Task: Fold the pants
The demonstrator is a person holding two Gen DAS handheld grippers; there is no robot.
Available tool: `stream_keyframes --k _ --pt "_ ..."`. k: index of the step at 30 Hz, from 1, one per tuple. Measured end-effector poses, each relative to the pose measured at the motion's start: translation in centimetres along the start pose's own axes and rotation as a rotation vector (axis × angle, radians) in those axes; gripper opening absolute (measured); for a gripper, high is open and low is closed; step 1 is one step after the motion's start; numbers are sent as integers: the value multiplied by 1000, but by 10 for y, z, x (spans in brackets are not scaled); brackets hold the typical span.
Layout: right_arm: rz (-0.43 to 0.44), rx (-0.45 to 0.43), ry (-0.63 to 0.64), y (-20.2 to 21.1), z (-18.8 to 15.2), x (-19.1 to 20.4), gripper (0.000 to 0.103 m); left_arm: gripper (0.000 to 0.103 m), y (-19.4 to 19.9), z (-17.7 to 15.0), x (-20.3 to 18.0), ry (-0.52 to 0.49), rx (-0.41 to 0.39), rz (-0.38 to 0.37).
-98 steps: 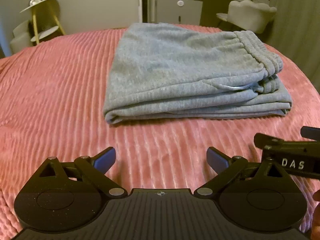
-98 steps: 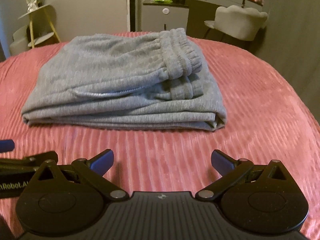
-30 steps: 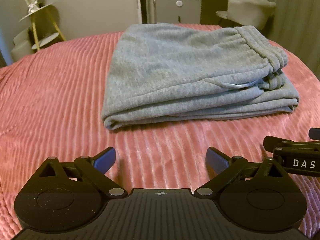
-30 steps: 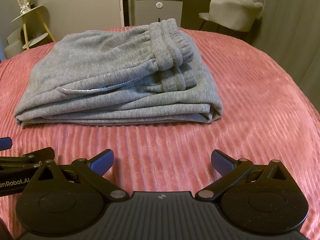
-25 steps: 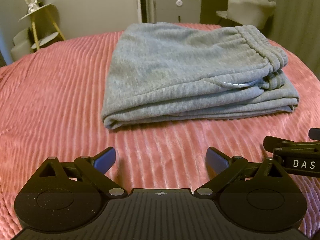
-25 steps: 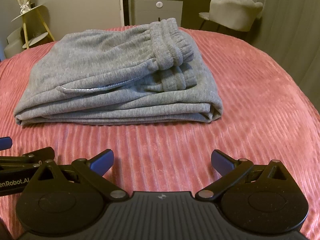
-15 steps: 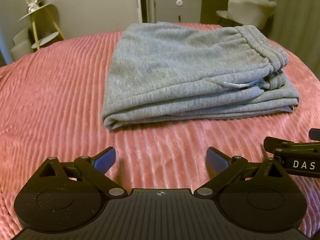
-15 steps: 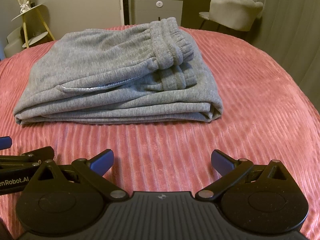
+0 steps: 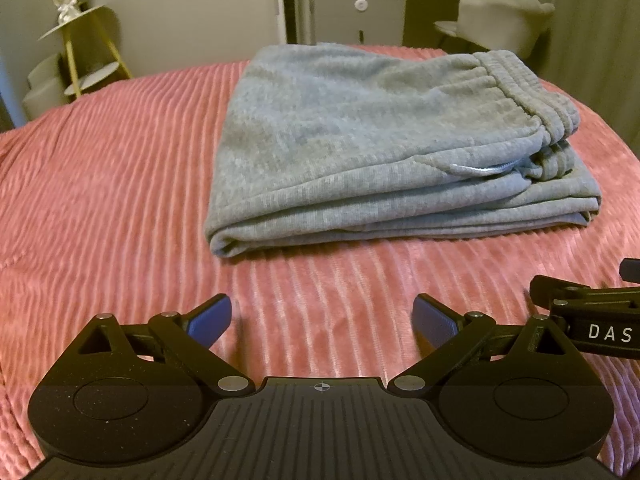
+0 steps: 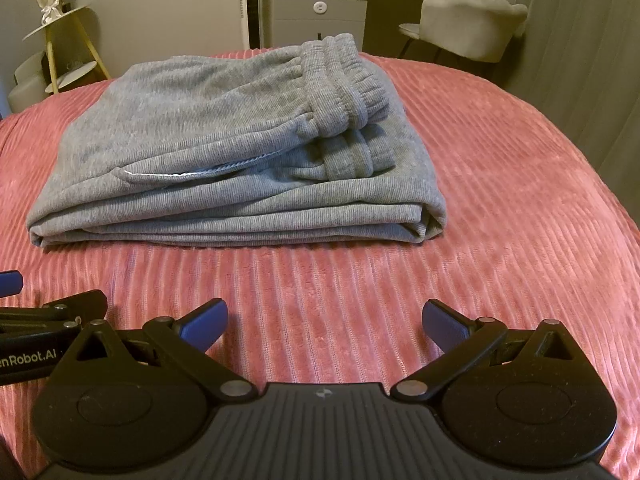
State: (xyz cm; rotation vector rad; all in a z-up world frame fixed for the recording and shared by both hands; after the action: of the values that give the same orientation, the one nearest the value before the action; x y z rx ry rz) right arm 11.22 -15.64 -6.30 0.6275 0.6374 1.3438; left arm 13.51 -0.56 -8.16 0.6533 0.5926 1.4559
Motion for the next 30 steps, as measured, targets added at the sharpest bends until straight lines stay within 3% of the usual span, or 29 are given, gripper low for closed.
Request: stream_keyframes --k 30 --pt "4 -2 9 1 0 0 103 100 1 1 -3 -16 -13 -4"
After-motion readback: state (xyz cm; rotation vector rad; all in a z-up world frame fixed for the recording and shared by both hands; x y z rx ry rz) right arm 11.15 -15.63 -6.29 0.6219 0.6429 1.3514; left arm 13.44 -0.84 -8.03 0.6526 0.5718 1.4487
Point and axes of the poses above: each gripper's, at about its wrist camera, not at the fingertips, and y roughly against the way its jaws point, x to its left, z to its top, the point moved 4 cm from there along -y, roughly the way its jaws point, and after that the axes turned 4 degrees about -x, right-handed, at the moved point
